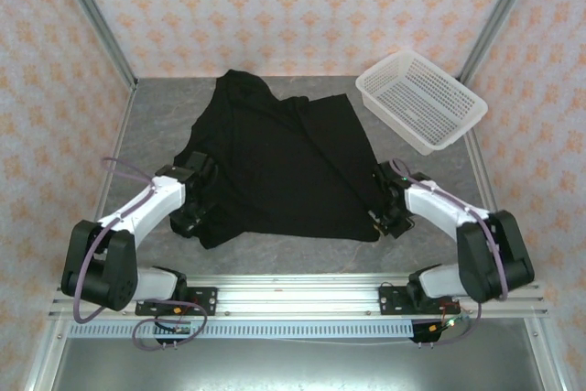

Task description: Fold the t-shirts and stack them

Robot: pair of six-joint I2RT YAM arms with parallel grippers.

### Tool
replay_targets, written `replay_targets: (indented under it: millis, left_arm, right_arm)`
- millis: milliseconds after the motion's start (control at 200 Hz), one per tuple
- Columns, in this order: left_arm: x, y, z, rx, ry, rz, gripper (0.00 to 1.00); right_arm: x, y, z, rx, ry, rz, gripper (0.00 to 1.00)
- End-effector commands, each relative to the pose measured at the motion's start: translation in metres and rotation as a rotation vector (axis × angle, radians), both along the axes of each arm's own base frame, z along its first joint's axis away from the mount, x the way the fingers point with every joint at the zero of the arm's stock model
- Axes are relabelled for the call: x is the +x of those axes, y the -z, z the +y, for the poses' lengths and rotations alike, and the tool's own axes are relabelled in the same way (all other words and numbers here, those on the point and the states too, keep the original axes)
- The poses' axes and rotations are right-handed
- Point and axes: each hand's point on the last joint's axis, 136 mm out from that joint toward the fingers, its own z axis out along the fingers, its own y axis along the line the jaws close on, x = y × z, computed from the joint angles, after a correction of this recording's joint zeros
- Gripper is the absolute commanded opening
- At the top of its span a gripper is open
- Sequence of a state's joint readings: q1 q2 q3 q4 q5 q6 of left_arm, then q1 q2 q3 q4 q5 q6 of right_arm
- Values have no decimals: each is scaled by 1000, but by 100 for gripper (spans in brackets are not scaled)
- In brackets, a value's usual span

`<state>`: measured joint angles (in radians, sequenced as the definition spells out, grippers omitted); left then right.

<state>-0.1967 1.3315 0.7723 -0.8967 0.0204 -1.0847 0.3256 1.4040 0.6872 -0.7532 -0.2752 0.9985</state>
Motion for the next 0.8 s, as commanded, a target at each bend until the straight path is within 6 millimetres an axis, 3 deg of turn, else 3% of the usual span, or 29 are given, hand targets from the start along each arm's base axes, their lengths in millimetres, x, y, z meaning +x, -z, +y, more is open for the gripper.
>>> replay_targets:
  millis: [0, 190, 355, 400, 450, 490, 545, 600, 686, 796]
  left_arm:
    - [-7, -12, 12, 68, -30, 11, 0]
    - [-29, -33, 27, 126, -85, -17, 0]
    - [-34, -29, 22, 77, -108, -57, 0]
    - [-31, -33, 21, 74, -98, -73, 0]
    - [-23, -44, 21, 80, -80, -102, 16]
    - [-16, -57, 23, 88, -72, -137, 36]
    - [-3, -81, 23, 94, -60, -202, 64]
    - [9, -105, 25, 103, -59, -269, 76]
    - [39, -134, 23, 102, -44, -388, 74]
    - [103, -142, 12, 20, -13, -464, 43]
  right_arm:
    - [-2, 13, 9, 35, 11, 64, 0]
    - [3, -18, -29, -165, -16, -4, 0]
    - [-5, -13, -33, -155, 8, 14, 0]
    - [-6, -14, -34, -157, 8, 14, 10]
    - [-4, -22, -37, -176, 8, -6, 27]
    - [3, -33, -39, -189, -1, -52, 40]
    - [20, -55, -41, -201, -26, -149, 51]
    - [36, -79, -42, -215, -56, -254, 57]
    - [67, -106, -33, -200, -121, -405, 60]
    - [112, -126, 2, -68, -229, -581, 50]
